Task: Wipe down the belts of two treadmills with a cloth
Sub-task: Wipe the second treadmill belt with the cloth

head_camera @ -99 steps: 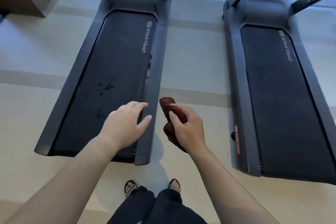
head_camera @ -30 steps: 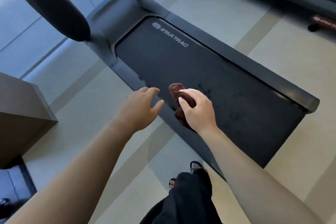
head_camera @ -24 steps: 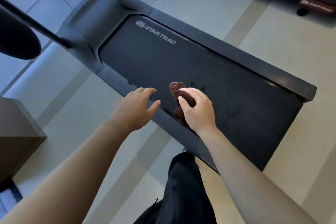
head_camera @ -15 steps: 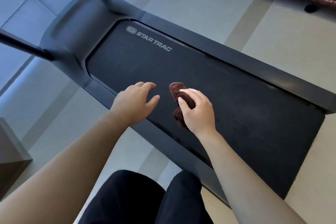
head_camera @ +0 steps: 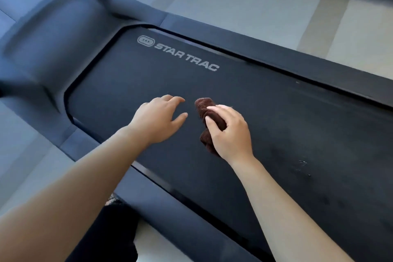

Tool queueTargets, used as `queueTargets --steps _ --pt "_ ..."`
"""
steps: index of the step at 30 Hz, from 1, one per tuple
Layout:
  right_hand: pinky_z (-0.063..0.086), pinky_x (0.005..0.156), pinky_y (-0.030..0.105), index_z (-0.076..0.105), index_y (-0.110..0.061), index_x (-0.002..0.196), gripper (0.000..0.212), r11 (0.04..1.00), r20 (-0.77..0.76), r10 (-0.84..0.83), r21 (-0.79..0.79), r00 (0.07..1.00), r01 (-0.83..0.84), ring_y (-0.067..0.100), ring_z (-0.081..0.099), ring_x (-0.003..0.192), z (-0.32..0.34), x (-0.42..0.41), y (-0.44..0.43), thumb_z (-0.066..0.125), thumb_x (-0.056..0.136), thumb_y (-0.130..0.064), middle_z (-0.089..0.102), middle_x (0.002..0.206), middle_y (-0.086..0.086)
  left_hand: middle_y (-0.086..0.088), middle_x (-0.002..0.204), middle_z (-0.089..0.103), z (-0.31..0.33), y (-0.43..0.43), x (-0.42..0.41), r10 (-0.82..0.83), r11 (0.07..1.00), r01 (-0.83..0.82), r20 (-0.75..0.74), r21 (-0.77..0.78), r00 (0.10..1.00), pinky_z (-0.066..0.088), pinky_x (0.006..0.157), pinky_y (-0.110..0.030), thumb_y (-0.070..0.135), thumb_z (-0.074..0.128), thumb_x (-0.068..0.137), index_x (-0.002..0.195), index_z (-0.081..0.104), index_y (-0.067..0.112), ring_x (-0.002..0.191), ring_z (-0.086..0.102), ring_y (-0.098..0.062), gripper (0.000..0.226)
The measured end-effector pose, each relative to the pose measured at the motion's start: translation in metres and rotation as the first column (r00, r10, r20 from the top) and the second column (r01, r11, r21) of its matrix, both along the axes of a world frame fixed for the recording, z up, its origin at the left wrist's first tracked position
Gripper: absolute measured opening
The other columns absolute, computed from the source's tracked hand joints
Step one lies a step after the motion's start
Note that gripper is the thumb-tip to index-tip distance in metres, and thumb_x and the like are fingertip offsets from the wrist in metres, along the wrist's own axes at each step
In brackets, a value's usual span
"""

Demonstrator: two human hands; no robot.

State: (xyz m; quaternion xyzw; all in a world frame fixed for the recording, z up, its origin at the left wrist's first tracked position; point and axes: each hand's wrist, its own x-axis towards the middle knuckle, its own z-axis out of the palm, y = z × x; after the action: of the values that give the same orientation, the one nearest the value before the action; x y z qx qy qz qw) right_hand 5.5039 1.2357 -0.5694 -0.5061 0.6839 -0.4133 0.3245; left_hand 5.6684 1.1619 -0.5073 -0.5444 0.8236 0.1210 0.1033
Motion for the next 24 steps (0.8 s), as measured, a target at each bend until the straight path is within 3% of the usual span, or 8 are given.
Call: queueTargets --steps 4,8,16,20,24 --pt "0.040 0.098 0.048 0.068 -0.029 0.108 0.021 0.998 0.007 -0.031 -0.056 0.999 0.031 0.012 0.048 0.119 -0.075 0.067 -0.064 0.059 0.088 -0.029 0.061 0.120 -0.013 0.005 0.133 0.049 -0.075 -0.073 0.072 -0.119 0.992 0.122 0.082 -0.040 0.990 0.038 0.095 -0.038 0.049 0.037 0.092 0.135 0.040 0.028 0.121 0.046 -0.021 0.048" --pt "0.041 0.097 0.047 0.067 -0.031 0.108 0.023 0.990 -0.099 -0.040 -0.135 0.994 0.026 0.013 0.047 0.119 -0.129 0.132 -0.123 0.060 0.087 -0.030 0.060 0.121 -0.012 0.004 0.132 0.050 -0.135 -0.139 0.145 -0.221 0.967 0.236 0.148 -0.097 0.964 0.039 0.095 -0.037 0.050 0.037 0.092 0.134 0.041 0.027 0.121 0.047 -0.020 0.048" --pt "0.036 0.087 0.044 0.065 -0.035 0.112 0.026 0.985 -0.343 -0.042 -0.170 0.938 -0.018 0.012 0.040 0.126 -0.182 0.236 -0.228 0.059 0.087 -0.036 0.056 0.127 -0.015 0.004 0.135 0.047 -0.217 -0.244 0.272 -0.149 0.981 0.154 0.050 -0.115 0.988 0.040 0.095 -0.038 0.048 0.039 0.092 0.134 0.043 0.025 0.122 0.047 -0.020 0.047" --pt "0.036 0.084 0.044 0.068 -0.034 0.108 0.024 0.984 -0.422 -0.052 -0.176 0.905 -0.025 0.013 0.044 0.122 -0.205 0.270 -0.268 0.061 0.085 -0.035 0.058 0.125 -0.014 0.000 0.139 0.044 -0.243 -0.300 0.304 -0.121 0.969 0.102 -0.075 -0.223 0.990 0.040 0.096 -0.040 0.043 0.044 0.092 0.135 0.043 0.020 0.125 0.044 -0.024 0.048" --pt "0.033 0.086 0.047 0.068 -0.035 0.103 0.026 0.987 -0.593 -0.113 -0.156 0.797 0.024 0.020 0.047 0.120 -0.220 0.289 -0.306 0.057 0.080 -0.038 0.059 0.125 -0.010 -0.001 0.150 0.030 -0.269 -0.334 0.299 -0.154 0.970 0.116 -0.170 -0.216 0.973 0.026 0.110 -0.048 0.042 0.042 0.093 0.142 0.034 0.020 0.138 0.026 -0.022 0.055"
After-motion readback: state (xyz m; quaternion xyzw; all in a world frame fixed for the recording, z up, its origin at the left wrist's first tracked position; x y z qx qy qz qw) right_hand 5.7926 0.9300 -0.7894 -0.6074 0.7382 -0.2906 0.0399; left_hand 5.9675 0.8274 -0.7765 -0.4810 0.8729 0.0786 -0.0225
